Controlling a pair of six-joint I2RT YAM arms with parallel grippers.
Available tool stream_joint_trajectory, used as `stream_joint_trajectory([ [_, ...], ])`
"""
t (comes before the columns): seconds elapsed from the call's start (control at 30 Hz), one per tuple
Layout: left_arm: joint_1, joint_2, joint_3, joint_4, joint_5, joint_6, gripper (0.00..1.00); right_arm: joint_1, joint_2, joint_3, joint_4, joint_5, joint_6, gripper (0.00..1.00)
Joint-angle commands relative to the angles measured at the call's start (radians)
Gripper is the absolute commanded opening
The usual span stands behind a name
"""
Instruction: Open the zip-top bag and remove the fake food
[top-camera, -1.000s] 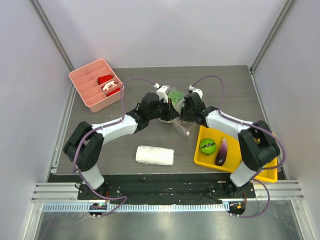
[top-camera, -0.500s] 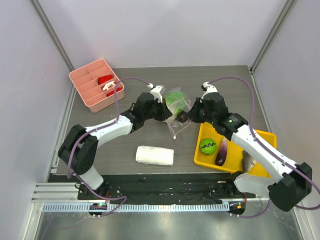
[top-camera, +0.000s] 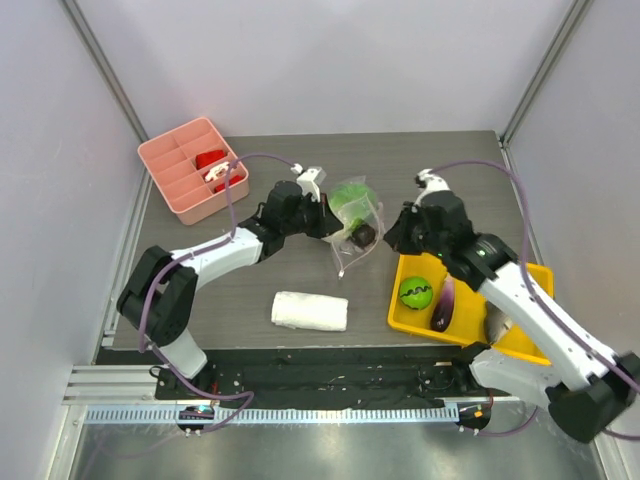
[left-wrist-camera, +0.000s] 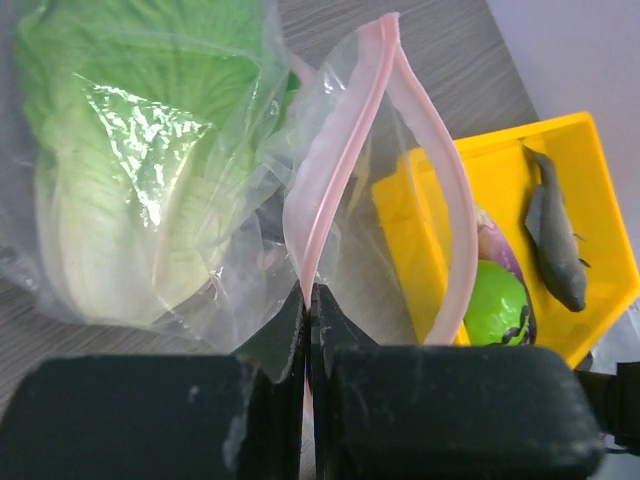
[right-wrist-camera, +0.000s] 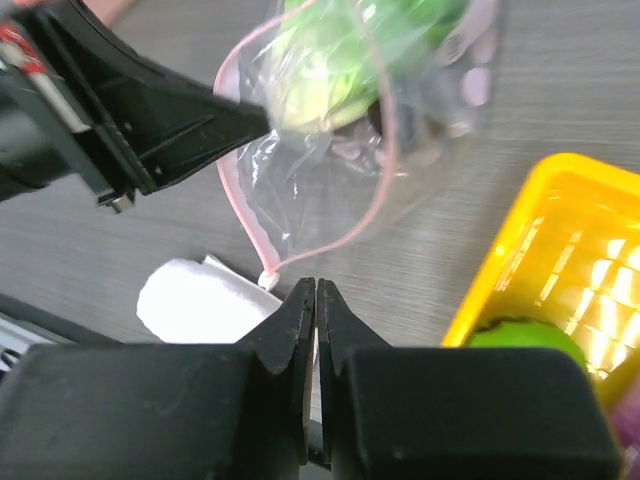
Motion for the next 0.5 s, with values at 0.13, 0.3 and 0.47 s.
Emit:
stream_joint_trajectory([
  [0.13, -0.05, 0.085, 0.078, 0.109, 0.069, -0.049, 0.0, 0.104, 0.317, 0.052, 0.188, 0.028, 0.013, 0.16],
  [0.3, -0.05, 0.033, 0.04, 0.086, -0.024, -0.027, 0.0, 0.068, 0.466, 0.017, 0.26, 0.196, 0.034, 0.21],
  [0.47, -0.052, 0.024, 0.018, 0.104, -0.032, -0.042, 0.0, 0.004, 0.514, -0.042, 0.468, 0.113, 0.024, 0.25],
])
